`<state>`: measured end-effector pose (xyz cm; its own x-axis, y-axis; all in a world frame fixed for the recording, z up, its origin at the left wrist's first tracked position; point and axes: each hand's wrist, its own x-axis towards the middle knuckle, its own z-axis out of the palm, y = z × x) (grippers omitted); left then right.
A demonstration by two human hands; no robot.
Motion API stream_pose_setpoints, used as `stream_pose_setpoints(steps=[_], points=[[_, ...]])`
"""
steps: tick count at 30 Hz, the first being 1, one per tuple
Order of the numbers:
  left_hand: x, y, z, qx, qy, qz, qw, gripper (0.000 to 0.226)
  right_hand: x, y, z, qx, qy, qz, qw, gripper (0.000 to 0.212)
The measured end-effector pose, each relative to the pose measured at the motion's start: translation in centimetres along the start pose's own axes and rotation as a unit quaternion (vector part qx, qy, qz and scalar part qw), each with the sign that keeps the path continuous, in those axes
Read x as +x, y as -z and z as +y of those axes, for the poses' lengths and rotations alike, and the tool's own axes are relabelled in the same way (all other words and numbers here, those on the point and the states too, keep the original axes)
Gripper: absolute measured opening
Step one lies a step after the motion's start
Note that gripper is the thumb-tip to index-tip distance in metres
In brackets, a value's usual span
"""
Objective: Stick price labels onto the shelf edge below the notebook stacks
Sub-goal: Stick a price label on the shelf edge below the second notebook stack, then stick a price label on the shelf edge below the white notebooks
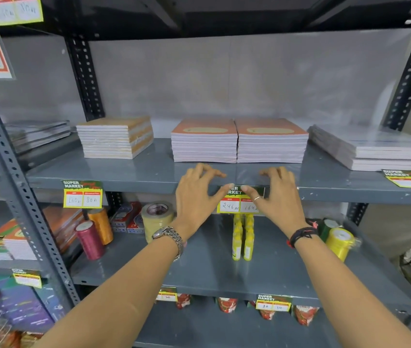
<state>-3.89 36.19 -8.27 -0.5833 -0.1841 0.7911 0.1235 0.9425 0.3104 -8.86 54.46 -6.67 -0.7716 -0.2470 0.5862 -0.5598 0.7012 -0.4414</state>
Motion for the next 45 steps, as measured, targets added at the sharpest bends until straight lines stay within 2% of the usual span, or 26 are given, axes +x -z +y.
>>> stream_pose_setpoints(steps=[2,5,10,17,22,24,27,31,39,41,43,45], points=[[0.2,-1.0,0.5,0.006,-0.050,-0.057,0.997,0.036,0.1,-0.6,-0.2,-0.014,0.006,-0.008,1.000,0.064],[0.5,-2.0,0.7,-0.011,-0.045,-0.117,0.992,0.036,0.4,-1.3,0.0,-0.045,-0.007,-0.003,0.999,0.057],[0.9,-2.0,-0.1,-0.048,-0.049,-0.093,0.993,0.026,0.8,-1.6,0.5,-0.058,-0.008,-0.013,0.998,0.051],[1.5,-1.5,-1.0,-0.118,-0.027,-0.144,0.982,0.023,1.3,-1.1,1.7,-0.050,0.007,-0.052,0.997,0.039],[2.1,-0.6,-2.0,-0.179,-0.003,-0.193,0.965,0.022,1.8,0.3,1.8,-0.028,0.013,-0.123,0.992,0.042],[2.2,-0.4,-2.2,-0.198,-0.001,-0.207,0.958,0.022,1.8,1.0,1.7,-0.014,0.006,-0.159,0.987,0.051],[2.1,-0.4,-2.1,-0.208,-0.001,-0.199,0.958,0.025,1.4,0.6,0.7,-0.014,-0.034,-0.113,0.993,0.069],[1.9,-1.1,-2.1,-0.198,0.007,-0.167,0.966,0.021,1.1,-0.9,-0.1,-0.014,-0.068,-0.004,0.998,0.064],[1.7,-1.0,-1.3,-0.168,0.036,-0.151,0.974,0.017,1.0,-1.7,0.1,-0.056,-0.064,0.045,0.995,0.060],[2.0,-0.4,-0.7,-0.140,0.033,-0.169,0.975,0.016,0.7,-1.3,0.5,-0.060,-0.022,0.035,0.997,0.060],[2.5,0.3,0.1,-0.132,0.046,-0.193,0.971,0.019,0.7,-0.6,1.4,-0.028,0.023,-0.016,0.999,0.059],[2.5,0.9,1.8,-0.117,0.061,-0.189,0.973,0.035,0.5,1.0,3.2,0.035,0.041,-0.064,0.996,0.060]])
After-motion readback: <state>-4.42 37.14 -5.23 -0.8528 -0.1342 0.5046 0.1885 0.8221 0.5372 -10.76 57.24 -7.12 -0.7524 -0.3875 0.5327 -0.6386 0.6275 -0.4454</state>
